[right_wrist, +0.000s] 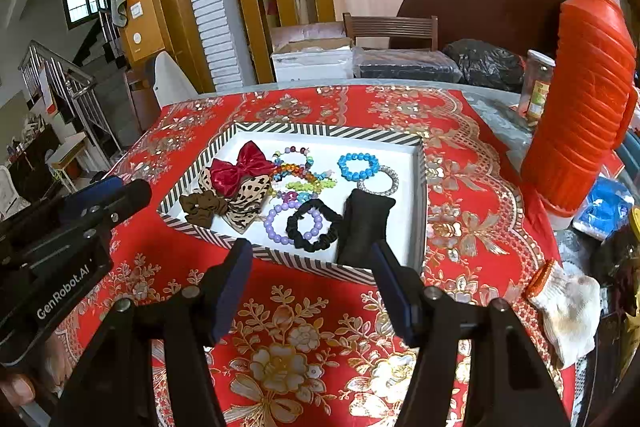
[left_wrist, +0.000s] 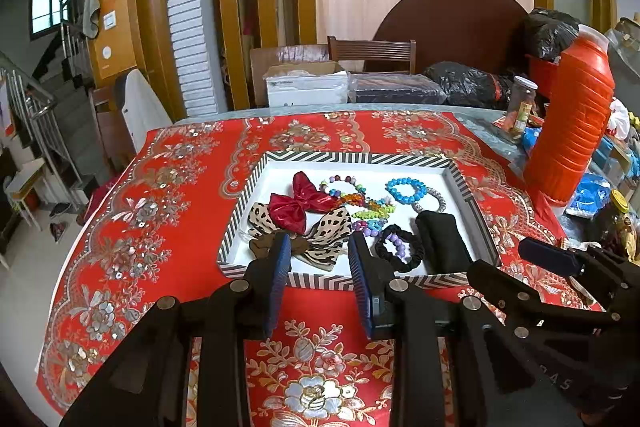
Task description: Organize jewelry
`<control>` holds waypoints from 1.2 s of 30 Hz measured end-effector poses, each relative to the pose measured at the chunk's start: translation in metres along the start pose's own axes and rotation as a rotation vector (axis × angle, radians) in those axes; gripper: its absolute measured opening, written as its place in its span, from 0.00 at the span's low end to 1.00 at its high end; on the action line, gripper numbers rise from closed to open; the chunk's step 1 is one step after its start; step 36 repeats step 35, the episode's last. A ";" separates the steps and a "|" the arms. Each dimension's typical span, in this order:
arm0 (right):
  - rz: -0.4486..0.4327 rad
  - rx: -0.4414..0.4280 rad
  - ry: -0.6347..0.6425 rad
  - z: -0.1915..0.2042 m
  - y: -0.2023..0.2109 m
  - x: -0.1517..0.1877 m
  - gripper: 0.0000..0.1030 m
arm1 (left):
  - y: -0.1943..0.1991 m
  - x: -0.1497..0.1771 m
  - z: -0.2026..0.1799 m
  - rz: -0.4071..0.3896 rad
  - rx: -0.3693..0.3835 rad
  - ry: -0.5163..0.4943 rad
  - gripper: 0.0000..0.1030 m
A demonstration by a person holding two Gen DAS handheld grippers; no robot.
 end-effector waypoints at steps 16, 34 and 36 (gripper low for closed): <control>0.017 -0.002 0.003 0.004 -0.007 0.003 0.62 | -0.004 0.001 0.002 0.011 0.009 0.008 0.26; 0.033 -0.003 -0.002 0.000 -0.011 0.006 0.63 | -0.015 0.007 0.000 0.022 0.014 0.003 0.26; 0.036 0.000 -0.004 -0.002 -0.012 0.006 0.63 | -0.016 0.008 0.000 0.023 0.013 0.004 0.26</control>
Point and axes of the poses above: each gripper's, at about its wrist camera, not at the fingertips, and y roughly against the way its jaws point, z to its left, x to its underside, the point moved 1 cm from there along -y, roughly the way its jaws point, and after that the axes turned 13 degrees about x, right-handed, at the moved point
